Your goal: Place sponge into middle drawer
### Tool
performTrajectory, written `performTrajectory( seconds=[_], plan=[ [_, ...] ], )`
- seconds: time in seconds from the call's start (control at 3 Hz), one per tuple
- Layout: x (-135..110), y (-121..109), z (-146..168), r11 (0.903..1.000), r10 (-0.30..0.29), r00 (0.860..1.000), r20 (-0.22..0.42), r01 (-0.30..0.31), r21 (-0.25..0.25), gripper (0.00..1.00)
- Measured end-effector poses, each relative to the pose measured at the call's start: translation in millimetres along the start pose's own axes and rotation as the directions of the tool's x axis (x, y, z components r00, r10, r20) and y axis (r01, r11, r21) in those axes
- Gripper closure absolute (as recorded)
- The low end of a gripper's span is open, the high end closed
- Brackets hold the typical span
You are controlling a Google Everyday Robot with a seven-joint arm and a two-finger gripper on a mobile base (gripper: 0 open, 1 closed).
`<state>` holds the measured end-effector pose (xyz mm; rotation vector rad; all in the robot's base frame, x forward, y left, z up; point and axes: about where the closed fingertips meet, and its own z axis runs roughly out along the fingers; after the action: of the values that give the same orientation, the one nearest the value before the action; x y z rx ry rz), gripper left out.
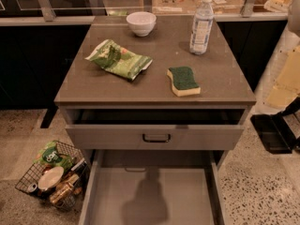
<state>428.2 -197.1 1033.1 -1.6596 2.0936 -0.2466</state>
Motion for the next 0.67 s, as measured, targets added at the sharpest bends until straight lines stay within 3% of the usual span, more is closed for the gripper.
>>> performTrajectory(
  seconds=[0.33, 0.67],
  plan=[
    [0, 0, 0, 1.0000, 0.002, 1.000, 0.001, -0.002, 0.003, 0.00],
    [3, -14, 3, 0.9962, 0.049, 0.998, 0.035, -0.051, 0.071, 0.00]
  ],
)
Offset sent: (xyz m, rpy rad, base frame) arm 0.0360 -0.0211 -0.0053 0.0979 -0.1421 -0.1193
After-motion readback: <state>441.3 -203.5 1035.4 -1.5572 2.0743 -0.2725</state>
